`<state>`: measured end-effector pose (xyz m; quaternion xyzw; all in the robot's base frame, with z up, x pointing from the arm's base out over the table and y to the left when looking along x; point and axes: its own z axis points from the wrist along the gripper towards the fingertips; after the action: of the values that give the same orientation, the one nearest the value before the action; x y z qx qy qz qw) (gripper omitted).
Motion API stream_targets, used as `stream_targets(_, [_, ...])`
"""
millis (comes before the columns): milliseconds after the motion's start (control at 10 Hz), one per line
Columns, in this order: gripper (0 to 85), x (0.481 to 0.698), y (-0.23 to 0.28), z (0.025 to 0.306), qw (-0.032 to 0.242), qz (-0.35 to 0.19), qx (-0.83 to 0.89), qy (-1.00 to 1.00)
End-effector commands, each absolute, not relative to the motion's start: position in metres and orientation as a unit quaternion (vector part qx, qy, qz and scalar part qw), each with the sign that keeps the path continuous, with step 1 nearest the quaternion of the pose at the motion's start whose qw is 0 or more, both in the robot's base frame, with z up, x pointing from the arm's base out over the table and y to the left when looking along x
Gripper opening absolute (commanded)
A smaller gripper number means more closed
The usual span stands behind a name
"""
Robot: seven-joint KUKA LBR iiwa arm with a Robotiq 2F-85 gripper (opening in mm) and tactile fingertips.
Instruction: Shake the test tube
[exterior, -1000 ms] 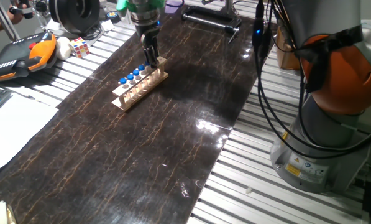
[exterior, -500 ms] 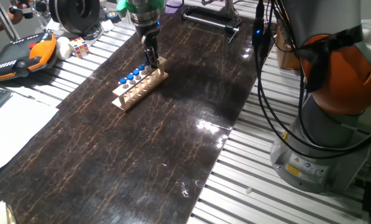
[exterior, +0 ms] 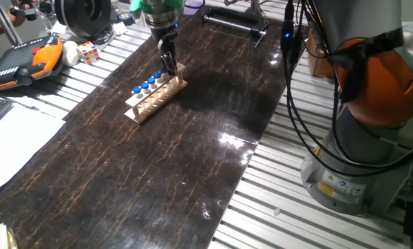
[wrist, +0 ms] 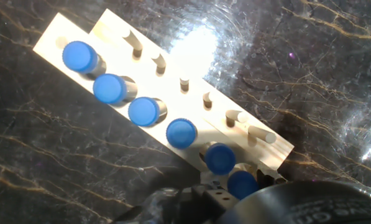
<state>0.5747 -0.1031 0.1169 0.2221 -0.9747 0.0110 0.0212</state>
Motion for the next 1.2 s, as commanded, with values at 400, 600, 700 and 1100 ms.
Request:
stream_targets(400, [26.3,0.575,-0.104,0.118,0.021,0.005,0.222,-0.975])
stream_targets(600, [26.7,0.575,-0.104,0.121,0.023,0.007,0.222,-0.975])
stream_targets(700, [26.3,0.575,-0.104,0.125,0.024,0.008,0.222,-0.975])
stream_targets(1100, [25.0,0.582,-0.100,0.168,0.041,0.005,0.220,-0.975])
